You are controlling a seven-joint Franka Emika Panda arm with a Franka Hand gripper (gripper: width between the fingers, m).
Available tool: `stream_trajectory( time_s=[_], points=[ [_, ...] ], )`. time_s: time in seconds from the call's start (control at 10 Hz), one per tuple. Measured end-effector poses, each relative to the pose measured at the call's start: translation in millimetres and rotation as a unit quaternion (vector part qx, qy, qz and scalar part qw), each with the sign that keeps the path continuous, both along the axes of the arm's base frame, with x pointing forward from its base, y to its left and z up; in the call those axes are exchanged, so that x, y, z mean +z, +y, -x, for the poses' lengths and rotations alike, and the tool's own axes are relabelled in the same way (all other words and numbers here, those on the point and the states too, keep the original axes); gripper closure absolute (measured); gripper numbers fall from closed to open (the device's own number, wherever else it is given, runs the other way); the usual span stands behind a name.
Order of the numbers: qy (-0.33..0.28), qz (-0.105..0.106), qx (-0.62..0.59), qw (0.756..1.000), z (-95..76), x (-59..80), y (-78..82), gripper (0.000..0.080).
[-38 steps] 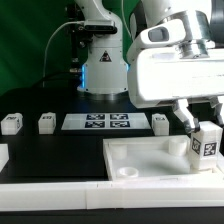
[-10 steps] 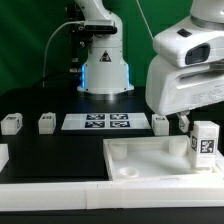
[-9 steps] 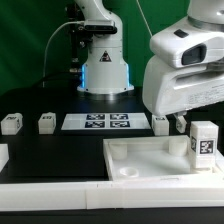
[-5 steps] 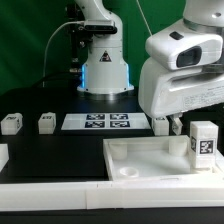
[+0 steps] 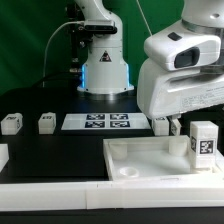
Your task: Assemble one leg
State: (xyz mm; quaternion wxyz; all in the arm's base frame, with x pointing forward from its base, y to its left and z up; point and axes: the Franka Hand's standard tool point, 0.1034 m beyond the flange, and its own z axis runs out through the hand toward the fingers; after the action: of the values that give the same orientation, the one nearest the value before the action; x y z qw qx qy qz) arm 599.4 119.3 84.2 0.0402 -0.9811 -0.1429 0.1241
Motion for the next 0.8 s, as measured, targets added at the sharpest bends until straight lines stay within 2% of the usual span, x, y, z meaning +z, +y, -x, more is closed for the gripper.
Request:
stream_trajectory(
  time_s=[0.3,0.4,0.5,0.6,0.7,0.8],
  points=[
    [-0.022,-0.003,-0.002,1.0,-4.9,-2.5,0.4,0.015],
    [-0.057,-0.009,-0.008,0.998,-14.8,-2.5,-0.4,0.015],
    [-0.12,-0.016,-0.017,0.993,-24.5,-2.8,-6.7,0.015],
    [-0.193,-0.023,-0.027,0.981,-26.7,-3.7,-16.3,0.015],
    [-0.195,-0.022,-0.029,0.98,-16.7,-8.6,-21.1,0.015],
    [-0.196,-0.022,-0.03,0.98,-20.1,-8.3,-22.5,0.015]
  ],
)
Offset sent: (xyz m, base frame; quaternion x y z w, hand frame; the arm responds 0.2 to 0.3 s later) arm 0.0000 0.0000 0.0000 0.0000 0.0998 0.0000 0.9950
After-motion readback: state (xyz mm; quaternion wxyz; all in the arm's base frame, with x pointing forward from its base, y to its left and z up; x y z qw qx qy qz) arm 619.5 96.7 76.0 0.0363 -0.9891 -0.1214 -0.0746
